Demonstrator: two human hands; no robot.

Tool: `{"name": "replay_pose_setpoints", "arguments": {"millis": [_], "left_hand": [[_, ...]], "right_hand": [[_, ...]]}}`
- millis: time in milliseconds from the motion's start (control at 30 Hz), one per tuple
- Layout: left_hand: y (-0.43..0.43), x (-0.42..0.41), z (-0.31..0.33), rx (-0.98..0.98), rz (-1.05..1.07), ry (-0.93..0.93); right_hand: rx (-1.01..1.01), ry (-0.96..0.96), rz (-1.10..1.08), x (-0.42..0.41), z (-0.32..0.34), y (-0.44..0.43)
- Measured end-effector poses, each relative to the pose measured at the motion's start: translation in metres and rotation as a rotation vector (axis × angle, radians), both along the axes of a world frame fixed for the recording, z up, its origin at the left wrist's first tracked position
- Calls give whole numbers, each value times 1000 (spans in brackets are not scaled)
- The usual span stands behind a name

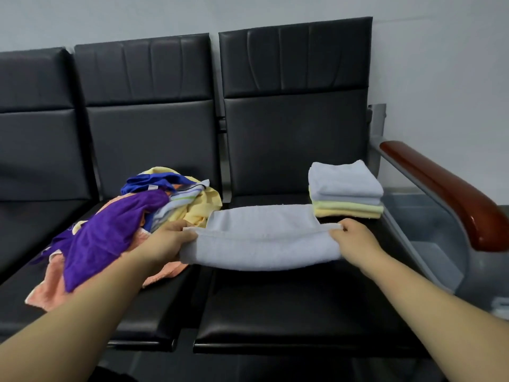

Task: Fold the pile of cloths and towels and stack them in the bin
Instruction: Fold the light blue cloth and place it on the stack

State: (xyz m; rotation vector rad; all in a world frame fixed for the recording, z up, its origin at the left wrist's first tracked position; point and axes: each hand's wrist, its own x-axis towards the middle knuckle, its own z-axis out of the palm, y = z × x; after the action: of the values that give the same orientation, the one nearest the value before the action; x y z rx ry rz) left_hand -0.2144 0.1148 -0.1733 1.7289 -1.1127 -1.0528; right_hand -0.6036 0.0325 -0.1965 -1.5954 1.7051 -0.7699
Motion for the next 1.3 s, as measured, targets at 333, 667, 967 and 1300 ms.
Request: {"name": "replay_pose_setpoints", "arguments": {"millis": [333, 667, 967, 1300], "left_hand": [[14, 10, 1, 198, 46, 97], [-25, 5, -32, 59, 184, -22], [-65, -15, -59, -22, 252, -305], [-92, -10, -85, 23, 239, -503]], "right_hand": [[243, -13, 71, -6, 14, 16], [101, -41, -38, 22, 0, -18], [14, 80, -25, 37, -24, -56], [63, 214, -12, 39, -47, -86]]}}
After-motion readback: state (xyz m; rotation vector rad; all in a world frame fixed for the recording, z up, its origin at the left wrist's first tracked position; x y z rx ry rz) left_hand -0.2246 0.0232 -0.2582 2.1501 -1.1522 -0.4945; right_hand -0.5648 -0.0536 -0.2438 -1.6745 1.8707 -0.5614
